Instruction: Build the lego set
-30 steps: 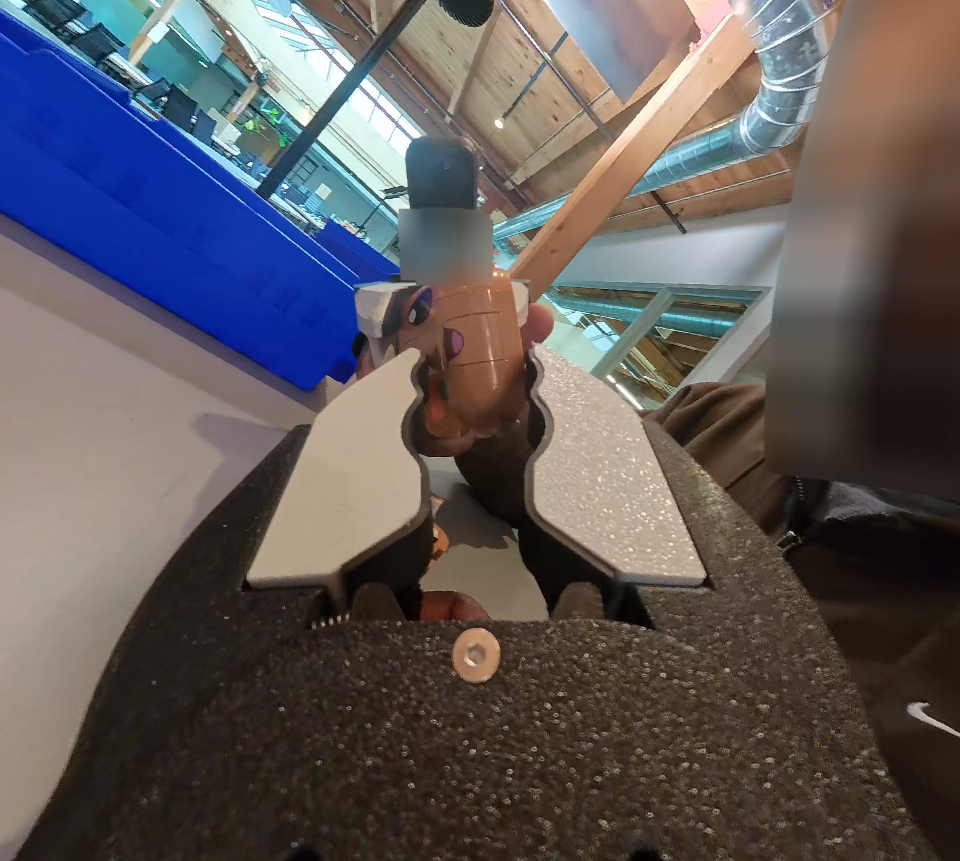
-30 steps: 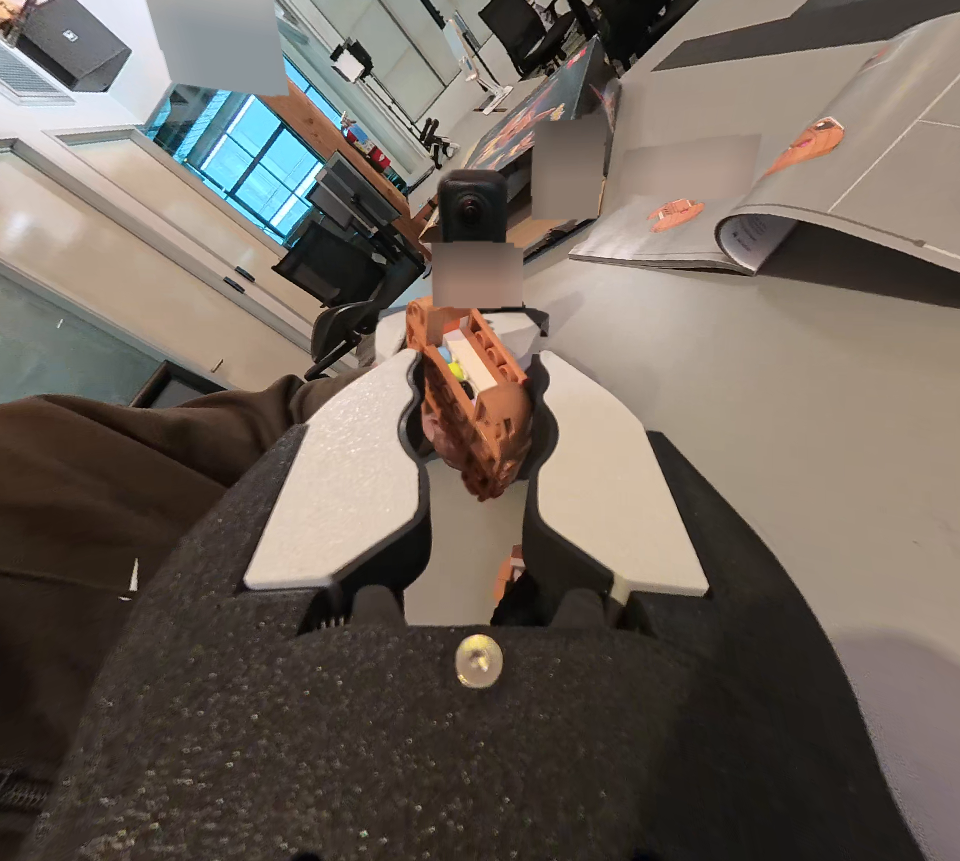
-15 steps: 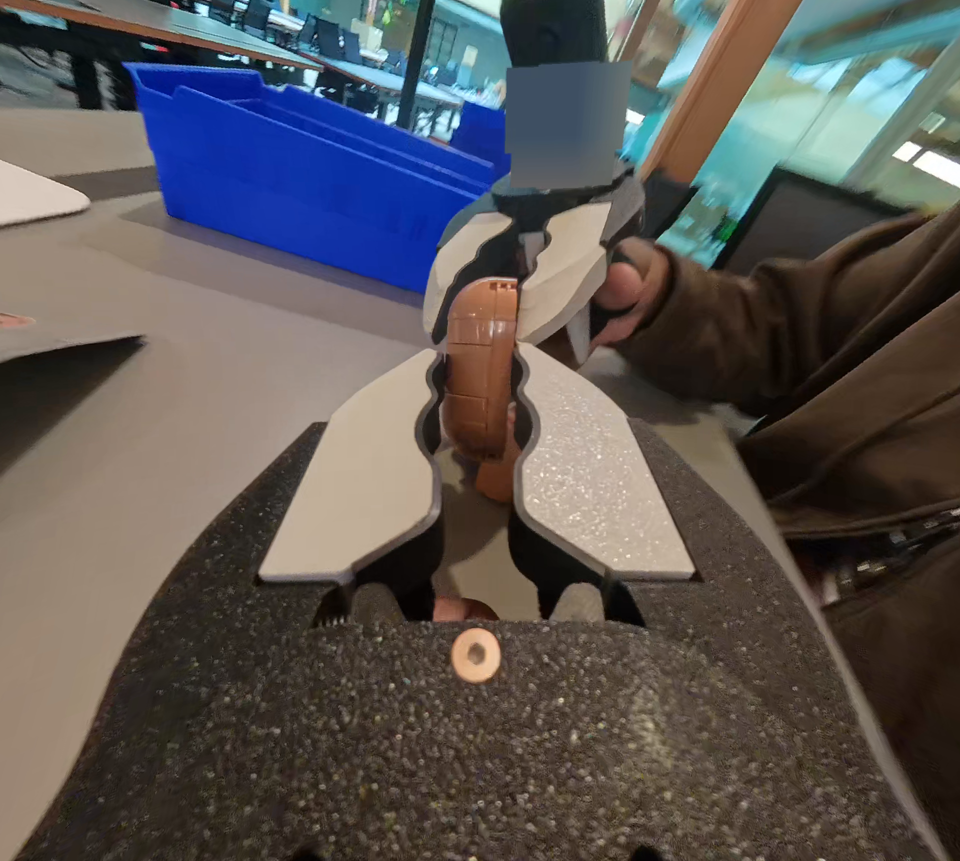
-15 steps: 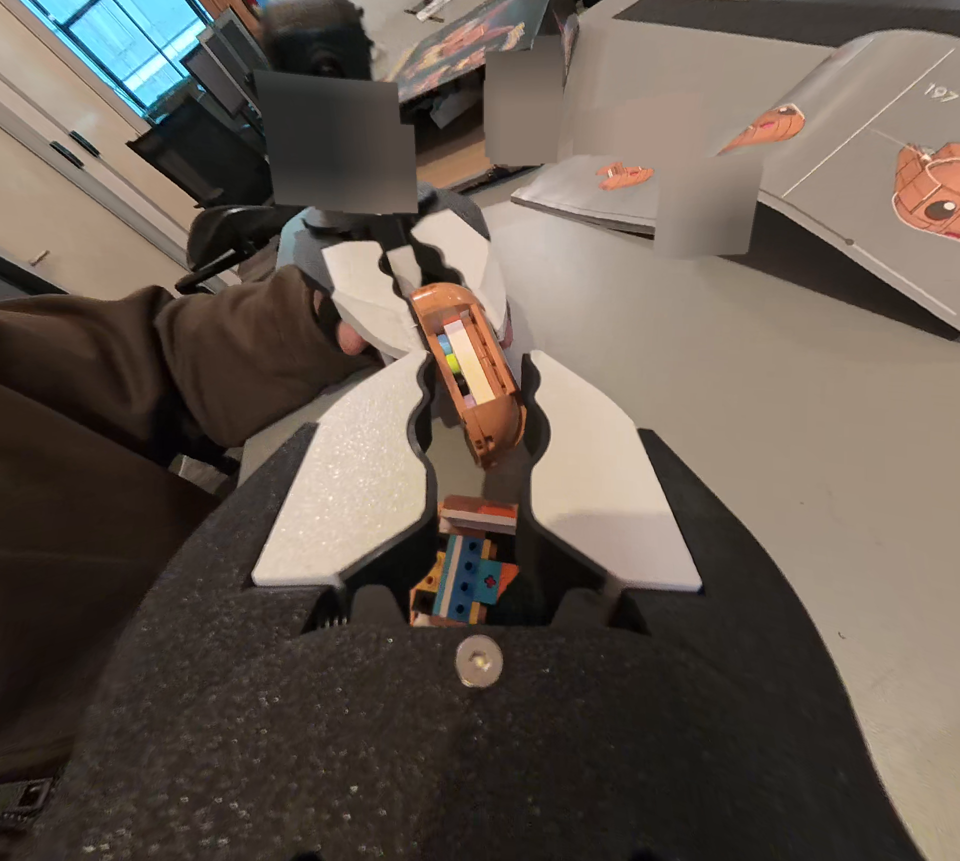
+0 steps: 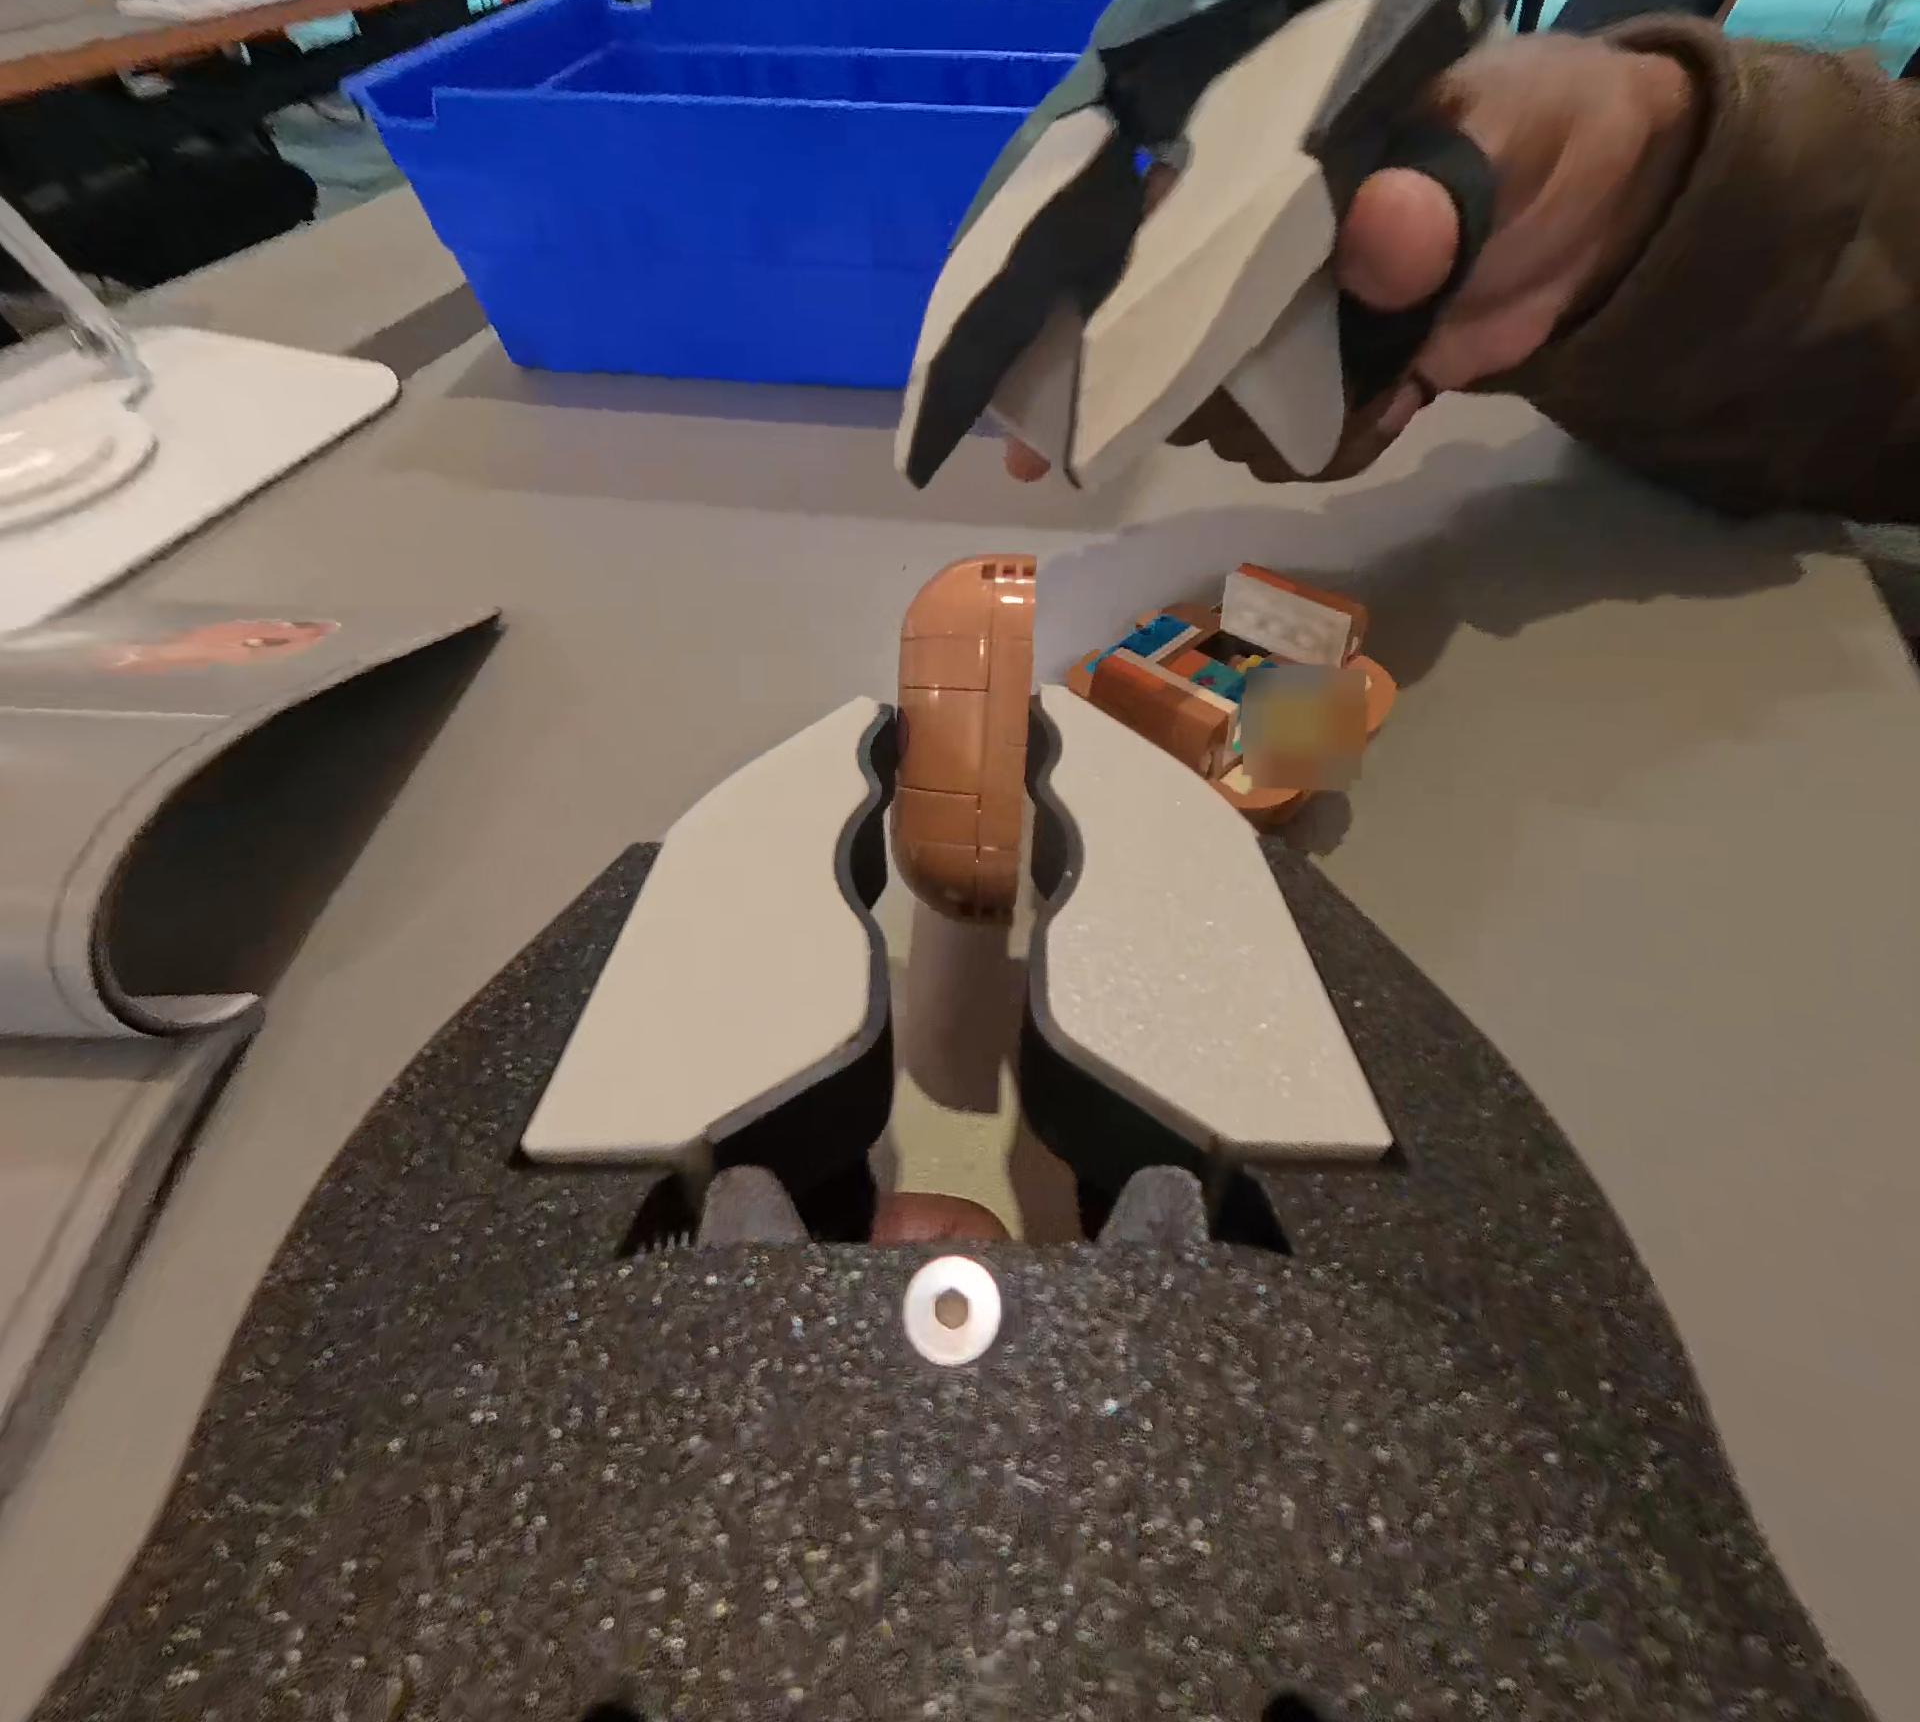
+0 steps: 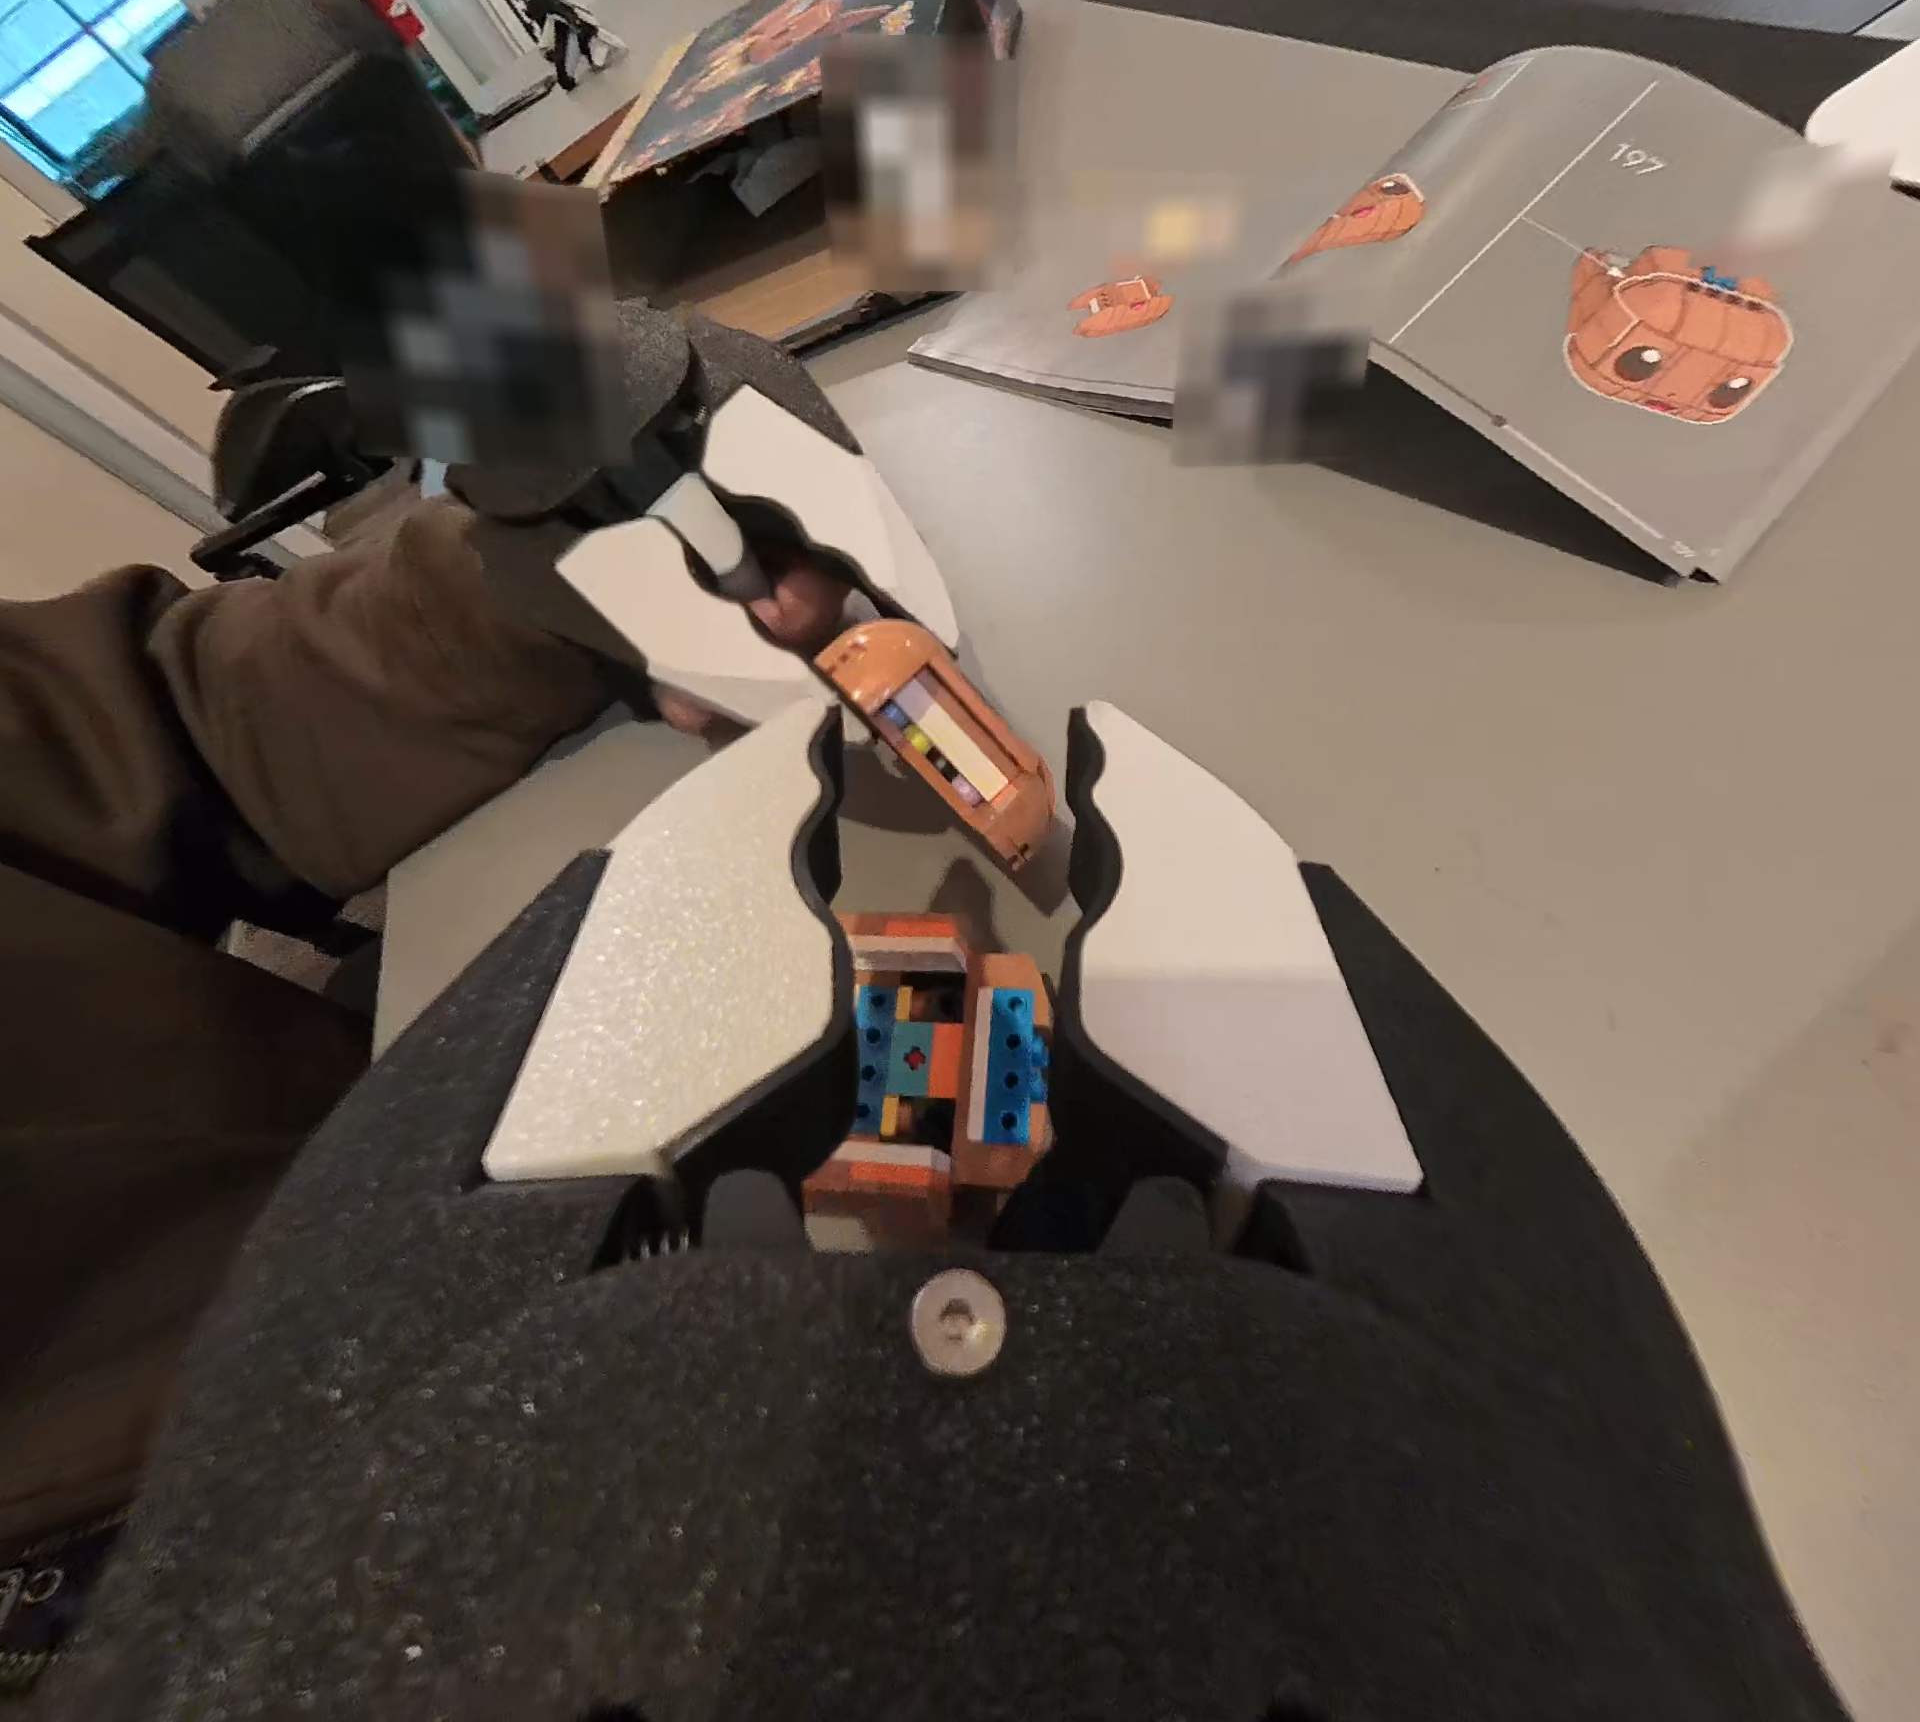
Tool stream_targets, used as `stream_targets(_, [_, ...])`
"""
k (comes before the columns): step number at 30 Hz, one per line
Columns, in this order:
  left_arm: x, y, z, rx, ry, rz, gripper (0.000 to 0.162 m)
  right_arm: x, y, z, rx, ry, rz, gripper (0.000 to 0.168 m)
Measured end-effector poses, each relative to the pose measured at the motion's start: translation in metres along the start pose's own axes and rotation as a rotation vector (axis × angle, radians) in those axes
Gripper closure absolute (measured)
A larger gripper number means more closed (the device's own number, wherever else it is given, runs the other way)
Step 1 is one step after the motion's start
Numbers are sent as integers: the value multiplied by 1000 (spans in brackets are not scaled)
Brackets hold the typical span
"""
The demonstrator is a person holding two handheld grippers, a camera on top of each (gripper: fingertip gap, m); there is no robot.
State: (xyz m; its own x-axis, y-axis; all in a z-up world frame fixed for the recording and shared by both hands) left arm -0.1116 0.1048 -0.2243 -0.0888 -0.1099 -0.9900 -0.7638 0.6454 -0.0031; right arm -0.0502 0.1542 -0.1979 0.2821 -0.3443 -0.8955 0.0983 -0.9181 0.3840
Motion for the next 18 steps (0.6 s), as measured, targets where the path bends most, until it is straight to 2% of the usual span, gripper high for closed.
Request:
stream_targets(3, [3, 3, 0, 15, 4, -258, 139, 5, -2, -10, 53, 26, -66, 127])
stream_targets(6, [11, 13, -3, -82, 0, -572, 139, 12, -3, -25, 105, 55, -133, 127])
stream_targets(8, [21, 15, -6, -142, 25, -711, 139, 18, -3, -35, 133, 65, -158, 126])
stream_targets(18, [33, 15, -22, -311, 38, -794, 135, 69, -7, -74, 206, 148, -200, 127])
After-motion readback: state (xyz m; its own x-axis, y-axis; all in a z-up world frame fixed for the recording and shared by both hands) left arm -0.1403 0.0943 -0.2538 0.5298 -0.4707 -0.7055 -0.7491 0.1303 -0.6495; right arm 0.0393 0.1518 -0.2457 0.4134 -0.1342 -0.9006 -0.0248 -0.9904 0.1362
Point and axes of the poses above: each gripper's, where its closed fingertips meet, z out along the fingers, x out of its underside, y = z × x across the jaws, the point moved 3 cm from there along -z, back along the fingers, and after that the axes turned 10 degrees about -y, right-handed, at the moved point
